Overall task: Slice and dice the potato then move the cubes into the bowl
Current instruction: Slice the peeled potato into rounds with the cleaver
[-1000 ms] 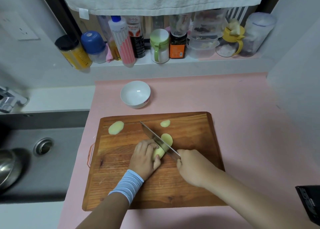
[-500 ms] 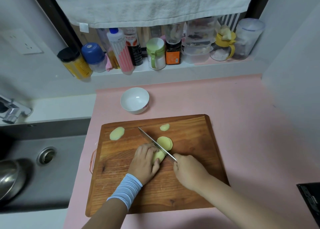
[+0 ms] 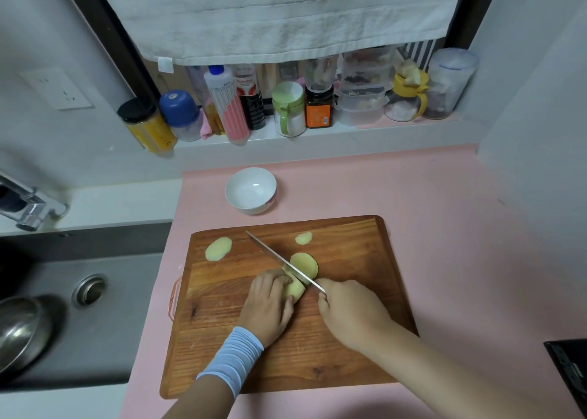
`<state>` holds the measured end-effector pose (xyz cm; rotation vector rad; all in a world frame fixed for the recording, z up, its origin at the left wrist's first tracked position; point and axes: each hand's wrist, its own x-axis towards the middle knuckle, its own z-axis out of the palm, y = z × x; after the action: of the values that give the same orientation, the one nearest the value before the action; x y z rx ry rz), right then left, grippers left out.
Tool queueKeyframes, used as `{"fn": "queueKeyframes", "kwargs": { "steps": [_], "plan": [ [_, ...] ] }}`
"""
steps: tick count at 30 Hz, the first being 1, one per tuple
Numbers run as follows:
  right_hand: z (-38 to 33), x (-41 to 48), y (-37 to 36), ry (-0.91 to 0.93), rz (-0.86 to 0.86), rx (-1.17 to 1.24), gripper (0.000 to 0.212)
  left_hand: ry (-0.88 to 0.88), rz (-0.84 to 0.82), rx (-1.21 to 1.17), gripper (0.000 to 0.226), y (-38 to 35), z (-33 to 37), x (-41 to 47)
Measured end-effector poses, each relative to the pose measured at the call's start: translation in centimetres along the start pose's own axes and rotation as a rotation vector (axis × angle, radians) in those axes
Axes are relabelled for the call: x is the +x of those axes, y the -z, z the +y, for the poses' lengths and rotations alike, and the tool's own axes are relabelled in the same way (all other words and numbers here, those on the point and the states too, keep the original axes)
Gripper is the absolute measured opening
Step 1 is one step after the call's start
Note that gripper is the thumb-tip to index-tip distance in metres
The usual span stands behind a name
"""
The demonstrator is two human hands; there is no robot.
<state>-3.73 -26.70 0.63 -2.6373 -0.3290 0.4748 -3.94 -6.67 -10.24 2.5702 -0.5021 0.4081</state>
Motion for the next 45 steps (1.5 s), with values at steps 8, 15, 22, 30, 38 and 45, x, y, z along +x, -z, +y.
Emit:
{"fn": "queueKeyframes", "kwargs": {
  "steps": [8, 15, 22, 30, 38, 45],
  "plan": [
    [-2.5, -2.2, 0.6, 0.002, 0.034, -0.022, 0.017, 0.018, 0.037, 0.018, 0.03, -0.7, -0.1, -0.1],
    [-2.1, -2.2, 0.8, -0.038, -0.007, 0.009, 0.016, 0.035, 0.057, -0.009, 0.03, -1.0, -0.2, -0.1],
    [-1.9, -1.5, 1.4, -0.046, -0.045, 0.011, 0.018, 0.064, 0.044, -0.006, 0.029, -1.4, -0.3, -0.2],
    [-1.7, 0.3, 1.4, -0.065, -0.133, 0.045, 0.023, 0.039, 0.07, -0.016, 0.028, -1.2, -0.1, 0.1],
    [-2.3, 1.7, 1.5, -0.085, -0.184, 0.046, 0.02, 0.046, 0.073, -0.026, 0.028, -1.0, -0.2, 0.3],
    [-1.3, 0.3, 1.6, -0.098, -0.2, 0.016, 0.023, 0.055, 0.062, -0.035, 0.028, -0.9, -0.1, 0.4]
  ]
}}
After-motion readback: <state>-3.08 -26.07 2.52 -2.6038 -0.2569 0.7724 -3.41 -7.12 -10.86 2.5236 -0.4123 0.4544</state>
